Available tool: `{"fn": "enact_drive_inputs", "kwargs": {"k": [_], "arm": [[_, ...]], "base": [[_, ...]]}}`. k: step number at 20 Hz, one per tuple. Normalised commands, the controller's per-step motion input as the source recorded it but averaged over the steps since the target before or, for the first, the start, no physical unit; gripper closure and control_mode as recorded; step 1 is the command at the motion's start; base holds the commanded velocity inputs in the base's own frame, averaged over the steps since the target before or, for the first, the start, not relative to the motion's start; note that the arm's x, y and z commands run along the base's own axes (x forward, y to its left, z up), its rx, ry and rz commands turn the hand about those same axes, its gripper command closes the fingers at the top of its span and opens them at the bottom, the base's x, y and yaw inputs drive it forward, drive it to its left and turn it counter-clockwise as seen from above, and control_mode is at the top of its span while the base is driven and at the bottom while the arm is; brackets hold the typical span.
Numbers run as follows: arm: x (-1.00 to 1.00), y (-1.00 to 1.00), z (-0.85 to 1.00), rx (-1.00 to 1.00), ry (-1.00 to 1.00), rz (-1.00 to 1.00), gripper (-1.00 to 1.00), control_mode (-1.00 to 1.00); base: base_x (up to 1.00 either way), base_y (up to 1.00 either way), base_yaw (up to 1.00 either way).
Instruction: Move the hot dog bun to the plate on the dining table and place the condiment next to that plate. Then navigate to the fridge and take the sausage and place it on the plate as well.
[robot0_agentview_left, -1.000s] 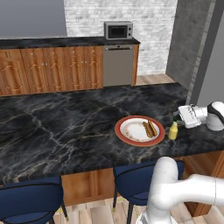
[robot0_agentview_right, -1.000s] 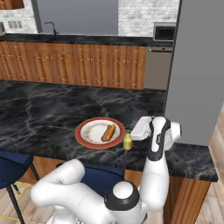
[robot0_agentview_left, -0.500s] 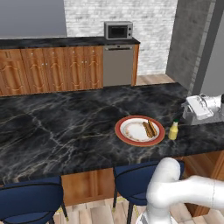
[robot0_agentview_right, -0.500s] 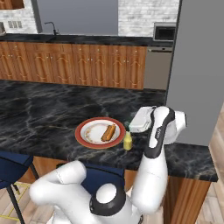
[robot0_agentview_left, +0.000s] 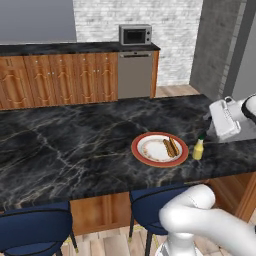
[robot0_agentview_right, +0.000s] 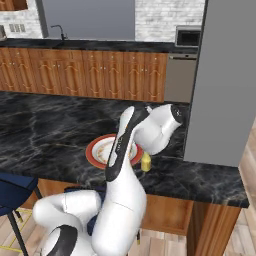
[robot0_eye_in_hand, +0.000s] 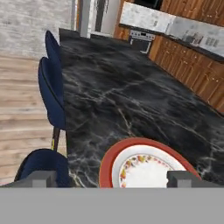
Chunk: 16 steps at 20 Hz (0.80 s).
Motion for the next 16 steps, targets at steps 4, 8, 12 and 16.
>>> {"fn": "enact_drive_inputs", "kwargs": {"k": [4,8,12,16], "arm": [[-0.71,0.74,0.44,-0.25,0.14,-0.37,-1.0,-1.0],[-0.39,0.29,0.48,-0.07,0.47,-0.49,-1.0,-1.0],[-0.08,0.01,0.1,-0.04,0.54,-0.69,-1.0,-1.0],[-0.14,0.0,0.0,0.0,0.46,-0.67,-1.0,-1.0]], "base": [[0.0,0.0,0.0],[0.0,0.0,0.0],[0.0,0.0,0.0],[0.0,0.0,0.0]]}}
